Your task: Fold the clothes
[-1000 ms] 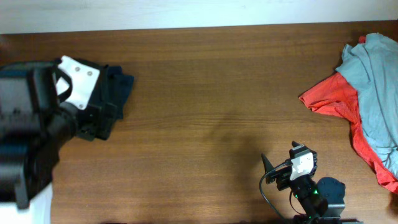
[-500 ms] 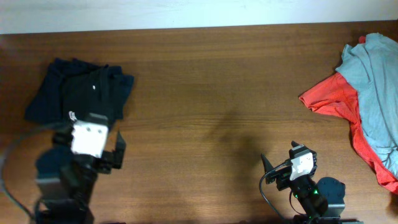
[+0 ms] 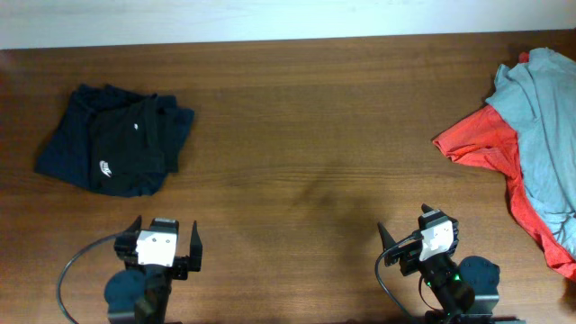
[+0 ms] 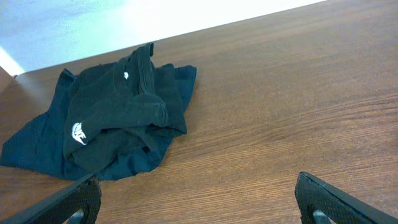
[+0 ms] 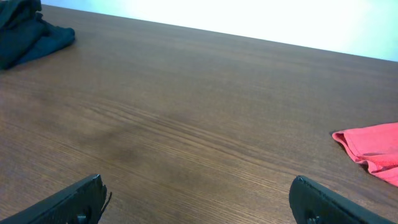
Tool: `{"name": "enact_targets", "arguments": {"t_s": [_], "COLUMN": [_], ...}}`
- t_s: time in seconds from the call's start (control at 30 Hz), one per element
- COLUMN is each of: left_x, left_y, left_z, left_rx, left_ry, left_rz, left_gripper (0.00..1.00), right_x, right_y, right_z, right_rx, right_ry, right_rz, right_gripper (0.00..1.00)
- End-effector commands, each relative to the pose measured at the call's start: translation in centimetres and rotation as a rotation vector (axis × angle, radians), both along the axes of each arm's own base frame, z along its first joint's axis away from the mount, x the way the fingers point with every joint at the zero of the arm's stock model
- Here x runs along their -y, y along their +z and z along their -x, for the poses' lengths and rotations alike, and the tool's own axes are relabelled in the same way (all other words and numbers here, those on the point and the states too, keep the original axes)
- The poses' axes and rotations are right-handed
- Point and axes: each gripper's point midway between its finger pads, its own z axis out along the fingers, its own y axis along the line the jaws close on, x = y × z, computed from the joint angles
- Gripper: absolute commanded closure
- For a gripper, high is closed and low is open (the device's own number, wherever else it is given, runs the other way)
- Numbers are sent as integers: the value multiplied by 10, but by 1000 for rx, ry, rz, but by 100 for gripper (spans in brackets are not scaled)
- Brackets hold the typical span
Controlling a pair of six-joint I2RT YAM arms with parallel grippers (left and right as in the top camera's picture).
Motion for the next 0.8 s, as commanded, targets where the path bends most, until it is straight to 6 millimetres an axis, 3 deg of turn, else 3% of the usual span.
{"name": "enact_targets", "arguments": {"t_s": [0.0, 0.2, 0.33, 0.77], "left_x": [2, 5, 4, 4], "left_y": [-5, -13, -3, -3], "left_z": [0, -12, -20, -21], "left_rx": [38, 101, 186, 193], "left_ry": [-6, -27, -25, -24], "left_rz": [23, 25, 19, 18], "left_gripper": [1, 1, 1, 1], "right_x": [1, 1, 1, 1], "right_y": [-2, -2, -2, -2], "right_z": [0, 0, 0, 0], "right_rx": [0, 0, 0, 0], "right_ry": [-1, -1, -1, -1], "right_rz": [1, 1, 1, 1], "right_gripper": [2, 1, 2, 2]}}
